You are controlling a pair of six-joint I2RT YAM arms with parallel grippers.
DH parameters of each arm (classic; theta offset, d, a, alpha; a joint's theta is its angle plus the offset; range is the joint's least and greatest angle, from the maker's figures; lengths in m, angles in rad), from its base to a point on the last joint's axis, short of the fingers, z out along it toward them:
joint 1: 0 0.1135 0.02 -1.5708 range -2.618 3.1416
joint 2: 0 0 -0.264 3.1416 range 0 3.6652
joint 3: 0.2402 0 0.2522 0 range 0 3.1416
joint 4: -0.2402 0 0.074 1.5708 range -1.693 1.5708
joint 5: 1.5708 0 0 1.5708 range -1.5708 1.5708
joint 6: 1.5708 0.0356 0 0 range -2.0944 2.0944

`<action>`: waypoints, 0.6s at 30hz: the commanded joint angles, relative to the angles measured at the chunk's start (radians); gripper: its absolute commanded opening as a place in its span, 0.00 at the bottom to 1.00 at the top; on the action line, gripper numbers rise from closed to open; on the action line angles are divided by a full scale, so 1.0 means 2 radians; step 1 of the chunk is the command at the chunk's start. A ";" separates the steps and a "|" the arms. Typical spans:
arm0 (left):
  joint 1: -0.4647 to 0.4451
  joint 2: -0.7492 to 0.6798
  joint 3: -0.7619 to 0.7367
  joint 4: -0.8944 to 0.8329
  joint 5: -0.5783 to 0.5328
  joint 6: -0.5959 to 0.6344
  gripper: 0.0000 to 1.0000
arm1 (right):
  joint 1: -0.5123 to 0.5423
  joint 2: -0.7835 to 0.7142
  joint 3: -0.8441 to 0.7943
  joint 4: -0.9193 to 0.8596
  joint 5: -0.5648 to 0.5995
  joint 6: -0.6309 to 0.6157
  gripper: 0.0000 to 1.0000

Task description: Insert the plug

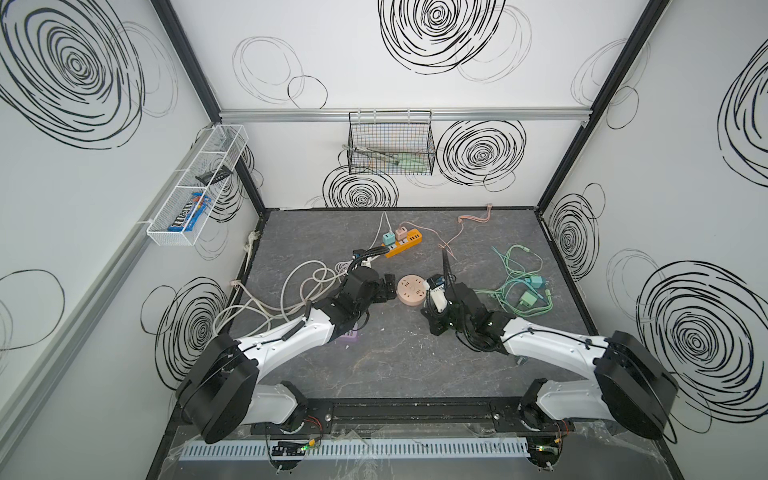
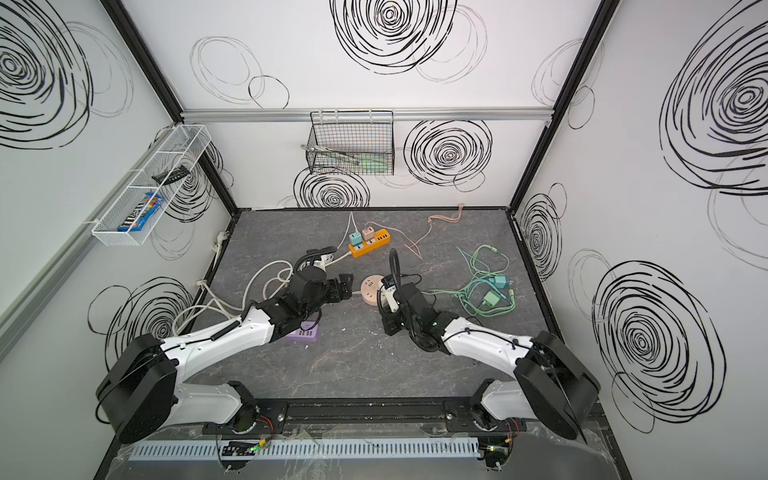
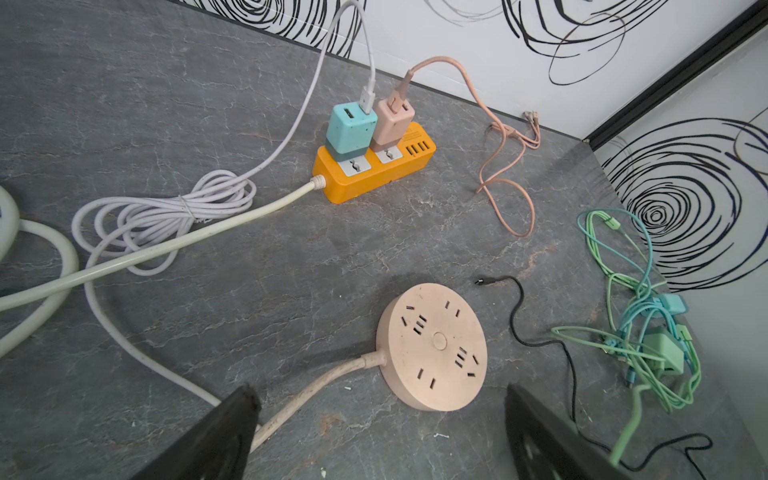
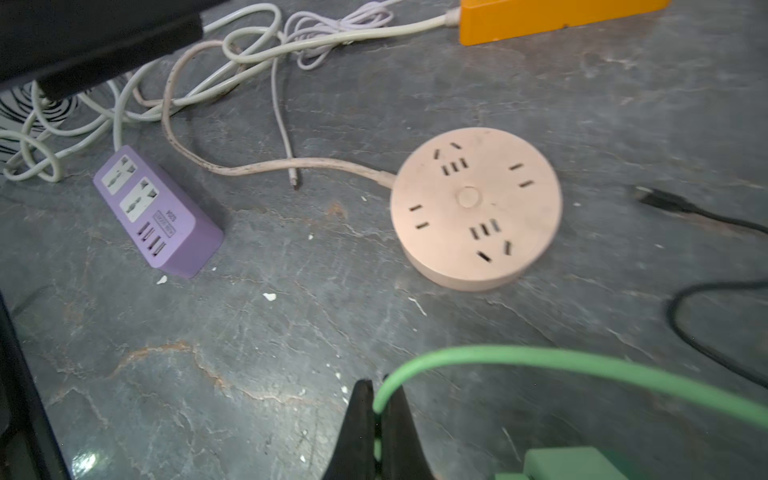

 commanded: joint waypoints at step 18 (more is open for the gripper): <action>0.031 0.003 -0.003 0.014 0.095 -0.005 0.96 | -0.042 0.050 0.021 -0.065 -0.061 -0.041 0.82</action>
